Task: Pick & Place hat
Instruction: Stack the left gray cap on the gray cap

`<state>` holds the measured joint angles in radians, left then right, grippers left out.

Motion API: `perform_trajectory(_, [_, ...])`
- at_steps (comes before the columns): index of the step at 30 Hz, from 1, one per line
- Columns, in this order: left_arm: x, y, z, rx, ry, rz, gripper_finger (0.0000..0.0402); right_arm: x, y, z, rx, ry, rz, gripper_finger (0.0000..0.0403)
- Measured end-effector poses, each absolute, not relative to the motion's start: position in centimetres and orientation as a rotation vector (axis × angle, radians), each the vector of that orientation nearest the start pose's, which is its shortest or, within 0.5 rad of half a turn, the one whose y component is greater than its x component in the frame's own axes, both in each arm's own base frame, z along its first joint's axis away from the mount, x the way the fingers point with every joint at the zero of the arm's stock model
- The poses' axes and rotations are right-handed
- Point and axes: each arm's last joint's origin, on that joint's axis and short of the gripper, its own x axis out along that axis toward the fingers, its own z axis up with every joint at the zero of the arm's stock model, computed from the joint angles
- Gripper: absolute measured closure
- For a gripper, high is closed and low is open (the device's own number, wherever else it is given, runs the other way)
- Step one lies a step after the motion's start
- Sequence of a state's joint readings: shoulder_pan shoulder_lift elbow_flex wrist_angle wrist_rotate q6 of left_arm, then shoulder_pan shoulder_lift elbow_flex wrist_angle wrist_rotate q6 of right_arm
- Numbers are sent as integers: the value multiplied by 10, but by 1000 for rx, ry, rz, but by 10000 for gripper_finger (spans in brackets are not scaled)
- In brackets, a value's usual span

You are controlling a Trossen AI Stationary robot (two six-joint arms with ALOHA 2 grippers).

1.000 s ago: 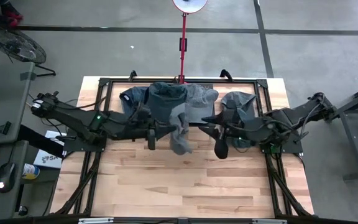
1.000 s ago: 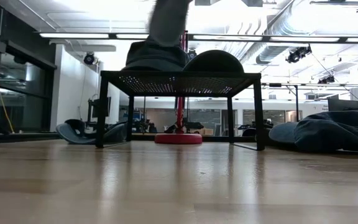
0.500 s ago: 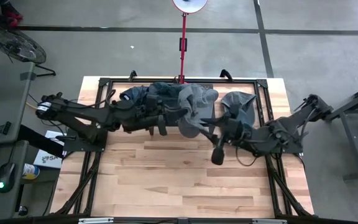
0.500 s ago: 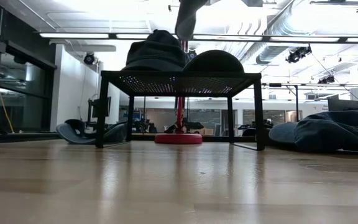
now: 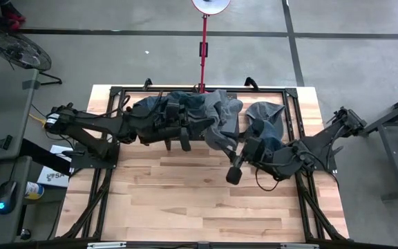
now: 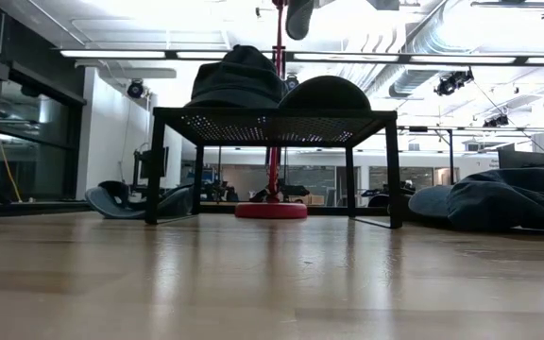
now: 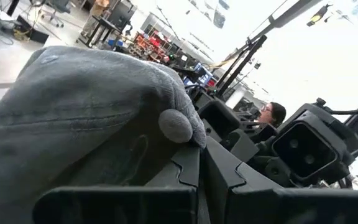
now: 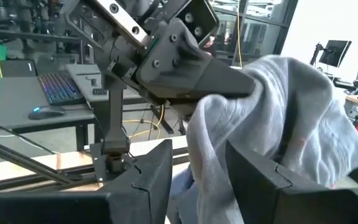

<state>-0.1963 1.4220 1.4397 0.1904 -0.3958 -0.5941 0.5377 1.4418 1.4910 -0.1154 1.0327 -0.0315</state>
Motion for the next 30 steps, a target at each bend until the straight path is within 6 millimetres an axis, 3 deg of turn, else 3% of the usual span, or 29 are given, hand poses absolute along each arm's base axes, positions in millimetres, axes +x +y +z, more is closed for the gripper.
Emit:
perform_trajectory(7, [313,-51,450,-632,-249,129,401,279,137,432,-74,54,-526,288])
perform_trajectory(14, [313,-52,450,-586,-237,90,396,279,136,432,-87,57,-535,392])
perform_trajectory(24, [312,-56,452,-350,-210,-14,358,268,130,443,-47,27,-534,401])
perform_trajectory(30, [306,-56,459,-237,-252,-64,289,256,129,451,-23,4,-483,402])
